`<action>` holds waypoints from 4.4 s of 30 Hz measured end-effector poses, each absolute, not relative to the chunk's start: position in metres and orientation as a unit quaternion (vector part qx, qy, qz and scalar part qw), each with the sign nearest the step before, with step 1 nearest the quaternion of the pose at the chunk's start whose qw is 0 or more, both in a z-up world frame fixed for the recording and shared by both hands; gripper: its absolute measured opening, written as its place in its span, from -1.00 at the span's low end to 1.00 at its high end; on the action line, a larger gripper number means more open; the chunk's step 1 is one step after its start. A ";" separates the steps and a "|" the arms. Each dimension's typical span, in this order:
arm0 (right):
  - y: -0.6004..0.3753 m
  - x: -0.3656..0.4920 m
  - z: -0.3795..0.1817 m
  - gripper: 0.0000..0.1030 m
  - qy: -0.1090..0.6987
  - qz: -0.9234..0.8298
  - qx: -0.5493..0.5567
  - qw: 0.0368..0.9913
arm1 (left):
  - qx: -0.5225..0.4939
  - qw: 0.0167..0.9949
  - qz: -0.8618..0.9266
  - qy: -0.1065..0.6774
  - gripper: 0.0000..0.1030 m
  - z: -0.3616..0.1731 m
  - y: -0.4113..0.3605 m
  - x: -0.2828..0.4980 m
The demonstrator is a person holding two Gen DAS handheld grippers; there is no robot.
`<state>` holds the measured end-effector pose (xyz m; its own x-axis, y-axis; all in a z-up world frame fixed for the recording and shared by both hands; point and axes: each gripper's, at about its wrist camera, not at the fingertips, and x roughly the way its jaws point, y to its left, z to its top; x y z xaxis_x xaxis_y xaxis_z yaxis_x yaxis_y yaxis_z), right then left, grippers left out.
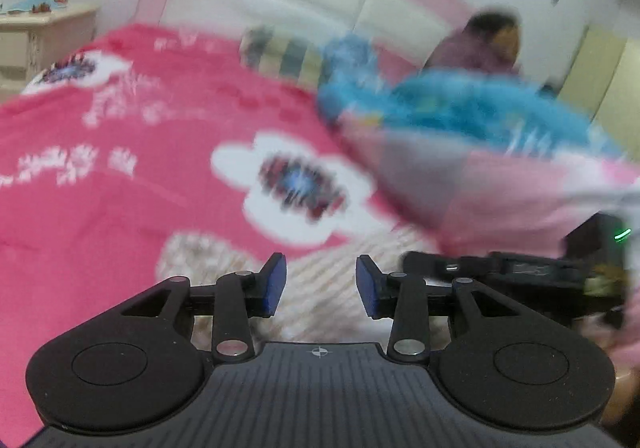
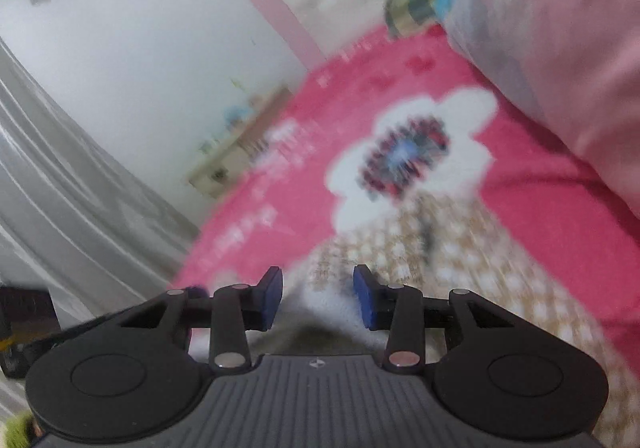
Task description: Fold clothes
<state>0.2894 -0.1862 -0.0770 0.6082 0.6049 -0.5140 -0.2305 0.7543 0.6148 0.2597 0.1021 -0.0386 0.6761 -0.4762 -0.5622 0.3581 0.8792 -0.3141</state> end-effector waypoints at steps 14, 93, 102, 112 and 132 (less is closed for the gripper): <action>-0.131 0.259 -0.028 -0.23 0.293 0.243 -0.007 0.925 | 0.039 0.928 -0.208 0.308 -0.25 -0.086 0.089 0.235; -0.106 0.261 -0.098 0.04 0.284 0.141 -0.006 0.949 | 0.092 0.946 -0.079 0.301 0.46 -0.097 0.033 0.232; -0.107 0.262 -0.098 0.04 0.283 0.142 -0.006 0.949 | 0.093 0.946 -0.077 0.300 0.47 -0.097 0.032 0.232; -0.107 0.261 -0.098 0.04 0.282 0.142 -0.007 0.949 | 0.095 0.946 -0.076 0.300 0.47 -0.097 0.032 0.232; -0.111 0.263 -0.098 0.08 0.283 0.151 0.006 0.947 | 0.062 0.933 -0.077 0.347 0.53 -0.036 0.072 0.196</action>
